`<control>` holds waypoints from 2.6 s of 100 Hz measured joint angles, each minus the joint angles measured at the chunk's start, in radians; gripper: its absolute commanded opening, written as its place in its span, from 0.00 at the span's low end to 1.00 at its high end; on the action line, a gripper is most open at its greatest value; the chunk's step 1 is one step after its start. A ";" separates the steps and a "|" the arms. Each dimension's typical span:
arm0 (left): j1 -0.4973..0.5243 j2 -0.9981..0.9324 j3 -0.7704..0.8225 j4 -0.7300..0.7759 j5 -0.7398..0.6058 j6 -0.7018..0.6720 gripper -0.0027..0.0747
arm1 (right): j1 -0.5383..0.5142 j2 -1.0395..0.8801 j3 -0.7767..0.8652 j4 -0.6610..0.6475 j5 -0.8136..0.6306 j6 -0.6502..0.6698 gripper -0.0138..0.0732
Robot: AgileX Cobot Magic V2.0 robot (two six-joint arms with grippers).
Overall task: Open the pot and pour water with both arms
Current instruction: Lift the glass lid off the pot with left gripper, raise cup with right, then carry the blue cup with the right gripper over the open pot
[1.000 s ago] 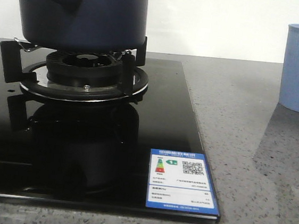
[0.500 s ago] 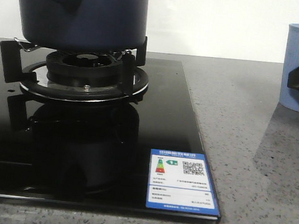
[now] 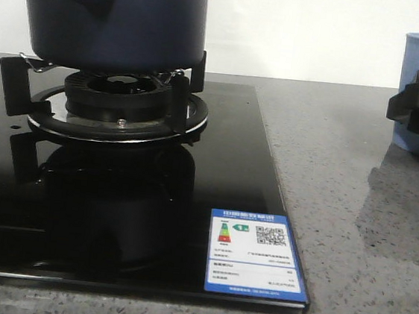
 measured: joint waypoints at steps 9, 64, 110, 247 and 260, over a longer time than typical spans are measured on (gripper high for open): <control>0.000 0.000 0.000 0.000 0.000 0.000 0.50 | 0.000 0.029 0.000 -0.002 -0.053 0.000 0.86; 0.000 0.000 0.000 0.000 0.000 0.000 0.50 | 0.001 0.077 -0.002 -0.008 -0.123 0.002 0.54; 0.000 0.000 0.000 0.000 0.000 0.000 0.50 | 0.001 -0.143 -0.032 -0.143 0.077 0.002 0.54; 0.000 0.000 0.000 0.041 0.000 0.000 0.50 | 0.498 0.142 -1.024 -0.825 1.266 -0.002 0.54; 0.000 0.000 0.000 0.041 0.000 0.000 0.50 | 0.537 0.162 -1.030 -0.940 1.277 -0.002 0.54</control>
